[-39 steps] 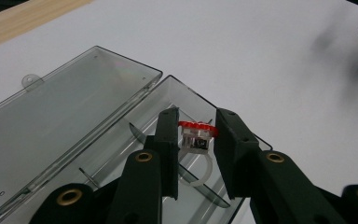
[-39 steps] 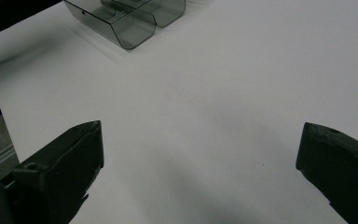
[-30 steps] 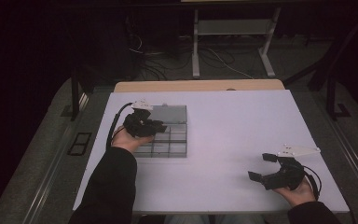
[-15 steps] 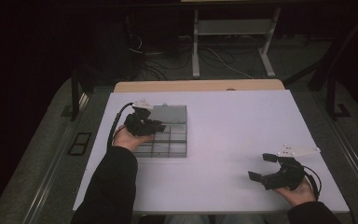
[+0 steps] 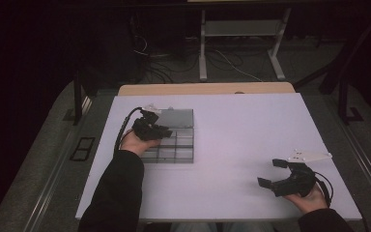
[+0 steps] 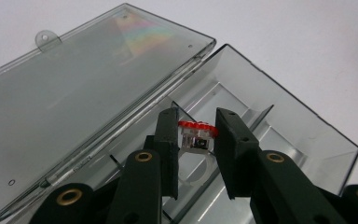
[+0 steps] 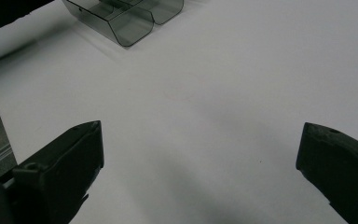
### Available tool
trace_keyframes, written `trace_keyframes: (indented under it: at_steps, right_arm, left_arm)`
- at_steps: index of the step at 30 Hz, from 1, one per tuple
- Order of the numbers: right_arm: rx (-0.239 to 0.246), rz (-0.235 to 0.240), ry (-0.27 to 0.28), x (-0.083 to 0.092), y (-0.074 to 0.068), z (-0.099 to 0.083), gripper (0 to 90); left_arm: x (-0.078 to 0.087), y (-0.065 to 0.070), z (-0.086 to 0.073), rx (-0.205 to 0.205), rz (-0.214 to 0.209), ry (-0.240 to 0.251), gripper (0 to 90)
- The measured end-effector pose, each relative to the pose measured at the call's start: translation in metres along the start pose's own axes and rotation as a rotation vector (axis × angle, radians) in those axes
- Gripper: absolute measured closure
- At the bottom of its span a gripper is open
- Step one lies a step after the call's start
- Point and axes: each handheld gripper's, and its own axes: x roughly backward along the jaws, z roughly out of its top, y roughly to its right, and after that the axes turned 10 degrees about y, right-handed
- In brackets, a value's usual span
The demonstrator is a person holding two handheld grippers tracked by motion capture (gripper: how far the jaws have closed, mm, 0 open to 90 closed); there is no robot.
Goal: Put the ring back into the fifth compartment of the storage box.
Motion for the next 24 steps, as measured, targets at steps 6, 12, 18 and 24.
trace_keyframes:
  at_steps: [6, 12, 18, 24]
  right_arm:
    - [-0.002, 0.001, 0.0, 0.0, 0.0, 0.0, 0.2]
    - [-0.004, 0.002, 0.0, 0.0, 0.0, 0.0, 0.2]
    - [-0.004, 0.004, 0.0, 0.001, 0.0, 0.0, 0.2]
    - [0.0, 0.006, 0.001, 0.001, 0.001, 0.0, 0.2]
  left_arm:
    - [-0.009, -0.001, -0.003, 0.007, -0.002, -0.015, 69.8]
    - [-0.016, -0.004, -0.005, 0.008, 0.002, -0.047, 69.7]
    - [-0.02, -0.009, -0.007, 0.019, 0.009, -0.062, 69.4]
    - [-0.022, -0.011, -0.007, 0.043, 0.011, -0.062, 64.1]
